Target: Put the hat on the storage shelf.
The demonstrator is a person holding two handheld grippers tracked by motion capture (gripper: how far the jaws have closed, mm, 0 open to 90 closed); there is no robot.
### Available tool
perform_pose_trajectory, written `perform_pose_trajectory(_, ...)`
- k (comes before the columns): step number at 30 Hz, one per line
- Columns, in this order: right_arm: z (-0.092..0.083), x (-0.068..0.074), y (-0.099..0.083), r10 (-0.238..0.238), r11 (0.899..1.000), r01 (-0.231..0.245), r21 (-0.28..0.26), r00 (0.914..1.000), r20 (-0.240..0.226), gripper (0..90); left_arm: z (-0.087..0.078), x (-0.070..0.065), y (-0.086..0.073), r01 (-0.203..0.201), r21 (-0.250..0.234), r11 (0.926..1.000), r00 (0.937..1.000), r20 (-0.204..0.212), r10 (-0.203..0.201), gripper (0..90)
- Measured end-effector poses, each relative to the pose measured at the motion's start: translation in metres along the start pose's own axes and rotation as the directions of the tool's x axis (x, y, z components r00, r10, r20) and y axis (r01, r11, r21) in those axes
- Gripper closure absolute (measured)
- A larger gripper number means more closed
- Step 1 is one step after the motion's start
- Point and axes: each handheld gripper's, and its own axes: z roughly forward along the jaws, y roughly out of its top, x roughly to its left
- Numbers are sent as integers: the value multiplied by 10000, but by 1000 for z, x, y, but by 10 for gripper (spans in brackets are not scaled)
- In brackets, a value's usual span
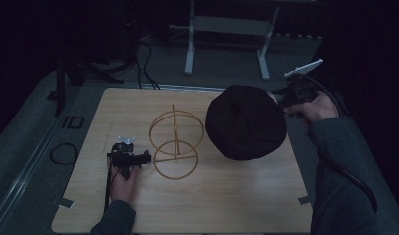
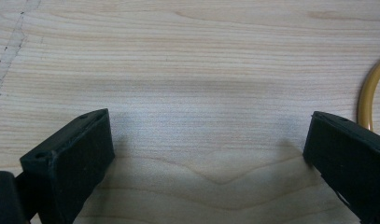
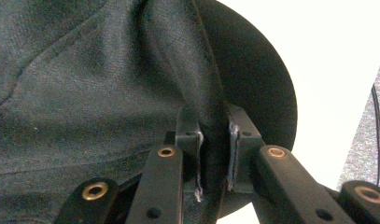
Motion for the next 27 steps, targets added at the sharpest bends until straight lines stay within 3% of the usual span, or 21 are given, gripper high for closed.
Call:
perform_pose_trajectory(16,-8,13,8,-128,9999,128,-6,9998,-130,782,0,0,0,0,0,10000,10000,-1,0,12)
perform_pose_trajectory(27,-20,24,12,-294,9992,290,-287,9995,-138,781,0,0,0,-11,8,10000,10000,11,11,12)
